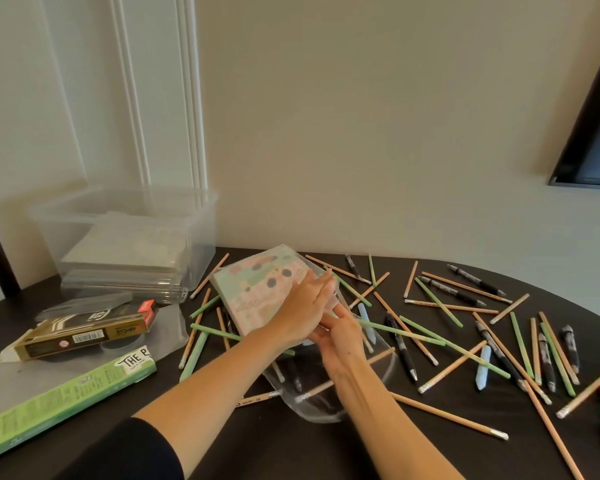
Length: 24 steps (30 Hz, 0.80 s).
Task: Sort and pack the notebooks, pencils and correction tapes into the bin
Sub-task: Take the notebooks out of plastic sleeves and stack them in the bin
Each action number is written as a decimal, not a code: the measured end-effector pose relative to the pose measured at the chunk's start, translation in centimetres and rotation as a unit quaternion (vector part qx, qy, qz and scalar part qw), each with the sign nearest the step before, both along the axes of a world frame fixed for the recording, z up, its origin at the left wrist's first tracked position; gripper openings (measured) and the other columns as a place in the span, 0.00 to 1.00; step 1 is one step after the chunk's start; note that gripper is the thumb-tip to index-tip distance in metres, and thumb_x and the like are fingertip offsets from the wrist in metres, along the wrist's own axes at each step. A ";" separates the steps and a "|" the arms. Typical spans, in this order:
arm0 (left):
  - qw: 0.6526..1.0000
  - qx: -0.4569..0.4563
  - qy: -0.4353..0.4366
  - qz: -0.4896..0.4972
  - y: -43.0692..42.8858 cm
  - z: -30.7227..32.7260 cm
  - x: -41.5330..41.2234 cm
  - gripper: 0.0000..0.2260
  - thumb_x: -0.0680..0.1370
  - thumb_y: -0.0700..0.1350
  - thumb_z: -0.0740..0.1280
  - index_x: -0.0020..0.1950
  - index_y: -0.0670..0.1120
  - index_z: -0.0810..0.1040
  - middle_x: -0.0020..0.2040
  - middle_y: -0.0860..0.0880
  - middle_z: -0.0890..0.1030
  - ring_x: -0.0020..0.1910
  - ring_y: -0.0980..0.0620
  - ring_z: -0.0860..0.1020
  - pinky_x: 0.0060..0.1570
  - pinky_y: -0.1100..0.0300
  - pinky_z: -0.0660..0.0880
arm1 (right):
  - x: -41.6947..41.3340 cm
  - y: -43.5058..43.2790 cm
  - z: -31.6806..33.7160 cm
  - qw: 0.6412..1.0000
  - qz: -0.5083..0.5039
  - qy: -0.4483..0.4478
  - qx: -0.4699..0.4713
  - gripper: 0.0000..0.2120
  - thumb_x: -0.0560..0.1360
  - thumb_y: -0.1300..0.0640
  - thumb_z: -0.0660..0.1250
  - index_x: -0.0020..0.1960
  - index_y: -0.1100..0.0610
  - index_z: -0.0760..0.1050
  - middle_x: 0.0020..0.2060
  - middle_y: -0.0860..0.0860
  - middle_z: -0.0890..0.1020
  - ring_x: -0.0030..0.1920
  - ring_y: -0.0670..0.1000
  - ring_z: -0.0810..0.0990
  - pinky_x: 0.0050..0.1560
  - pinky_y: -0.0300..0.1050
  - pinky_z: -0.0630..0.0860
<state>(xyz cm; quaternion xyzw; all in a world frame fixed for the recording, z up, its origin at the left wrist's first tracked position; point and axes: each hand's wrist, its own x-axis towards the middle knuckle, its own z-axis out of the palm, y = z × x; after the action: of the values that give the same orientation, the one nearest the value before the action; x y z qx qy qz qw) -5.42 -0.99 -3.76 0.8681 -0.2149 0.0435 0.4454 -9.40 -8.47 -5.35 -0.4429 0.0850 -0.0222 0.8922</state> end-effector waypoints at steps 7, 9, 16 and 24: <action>1.000 -0.013 0.026 0.008 -0.2 -0.3 0.1 0.19 0.82 0.53 0.50 0.73 0.54 0.63 0.73 0.50 0.63 0.73 0.50 0.59 0.62 0.63 0.53 | 0.7 0.4 -0.3 0.997 -0.021 0.030 -0.072 0.11 0.80 0.61 0.56 0.52 0.51 0.76 0.44 0.53 0.83 0.38 0.49 0.84 0.34 0.44 0.80; 0.999 -0.031 0.033 -0.002 -0.1 0.1 0.0 0.19 0.82 0.52 0.52 0.71 0.51 0.66 0.72 0.48 0.65 0.72 0.48 0.61 0.64 0.62 0.56 | 0.7 0.1 -0.2 0.992 -0.008 0.044 -0.122 0.10 0.79 0.62 0.57 0.55 0.55 0.75 0.44 0.55 0.83 0.37 0.50 0.85 0.34 0.43 0.80; 0.991 0.083 0.073 -0.073 2.0 0.4 -0.6 0.19 0.82 0.47 0.53 0.73 0.51 0.63 0.71 0.48 0.67 0.69 0.51 0.65 0.63 0.61 0.59 | -0.5 -2.1 0.2 0.950 0.098 0.091 -0.281 0.10 0.79 0.59 0.60 0.45 0.64 0.76 0.31 0.57 0.83 0.32 0.51 0.84 0.32 0.40 0.80; 0.965 0.257 -0.053 -0.016 2.7 0.2 -1.9 0.16 0.79 0.48 0.61 0.65 0.45 0.68 0.64 0.47 0.72 0.61 0.49 0.71 0.55 0.61 0.66 | -0.5 -4.1 -0.3 0.937 -0.005 0.112 -0.331 0.16 0.75 0.72 0.60 0.60 0.61 0.71 0.42 0.56 0.79 0.44 0.51 0.82 0.47 0.43 0.80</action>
<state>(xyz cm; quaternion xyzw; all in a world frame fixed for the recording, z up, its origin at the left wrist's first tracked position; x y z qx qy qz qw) -7.34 1.75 -3.55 0.9462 -0.2562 0.0261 0.1960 -9.91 -12.53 -5.67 -0.7123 0.1741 -0.0040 0.6799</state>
